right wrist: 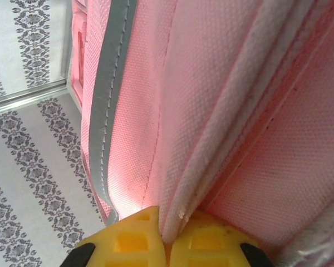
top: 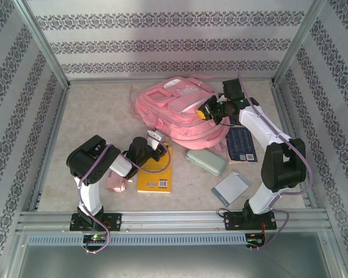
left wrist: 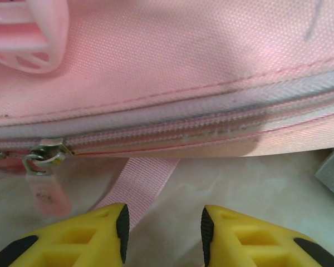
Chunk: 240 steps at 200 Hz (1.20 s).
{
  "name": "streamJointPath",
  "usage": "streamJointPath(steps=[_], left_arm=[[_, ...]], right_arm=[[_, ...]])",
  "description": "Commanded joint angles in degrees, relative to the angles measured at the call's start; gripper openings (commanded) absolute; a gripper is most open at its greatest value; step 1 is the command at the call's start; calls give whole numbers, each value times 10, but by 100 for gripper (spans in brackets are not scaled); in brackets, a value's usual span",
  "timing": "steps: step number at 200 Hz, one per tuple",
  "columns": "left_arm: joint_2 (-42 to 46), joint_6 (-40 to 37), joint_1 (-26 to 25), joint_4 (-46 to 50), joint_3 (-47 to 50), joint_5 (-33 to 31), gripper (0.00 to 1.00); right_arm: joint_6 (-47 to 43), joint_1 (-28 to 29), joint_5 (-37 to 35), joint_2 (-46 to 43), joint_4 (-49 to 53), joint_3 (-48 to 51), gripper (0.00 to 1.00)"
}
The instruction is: Pack books, pencil case, and school supplies into a backpack
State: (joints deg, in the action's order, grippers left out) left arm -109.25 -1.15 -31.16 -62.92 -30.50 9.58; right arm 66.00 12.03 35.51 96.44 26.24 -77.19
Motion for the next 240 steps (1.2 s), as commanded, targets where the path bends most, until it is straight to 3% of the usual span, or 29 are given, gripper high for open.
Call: streamJointPath(steps=[1, 60, 112, 170, 207, 240], left_arm=[[-15, 2, 7, -82, 13, -30, 39], [-15, 8, 16, -94, 35, -49, 28], [-17, 13, 21, -36, 5, -67, 45], [-12, 11, 22, 34, -29, -70, 45], [-9, 16, 22, 85, -53, -82, 42], [-7, 17, 21, 116, -68, -88, 29]], right_arm=[[-6, -6, 38, -31, -65, 8, 0], [-10, -7, 30, -54, -70, 27, 0], [-1, -6, 42, -65, -98, 61, 0], [8, 11, 50, -62, -115, 71, 0], [11, 19, 53, -60, -125, 78, 0], [10, 19, 52, -61, -125, 88, 0]])
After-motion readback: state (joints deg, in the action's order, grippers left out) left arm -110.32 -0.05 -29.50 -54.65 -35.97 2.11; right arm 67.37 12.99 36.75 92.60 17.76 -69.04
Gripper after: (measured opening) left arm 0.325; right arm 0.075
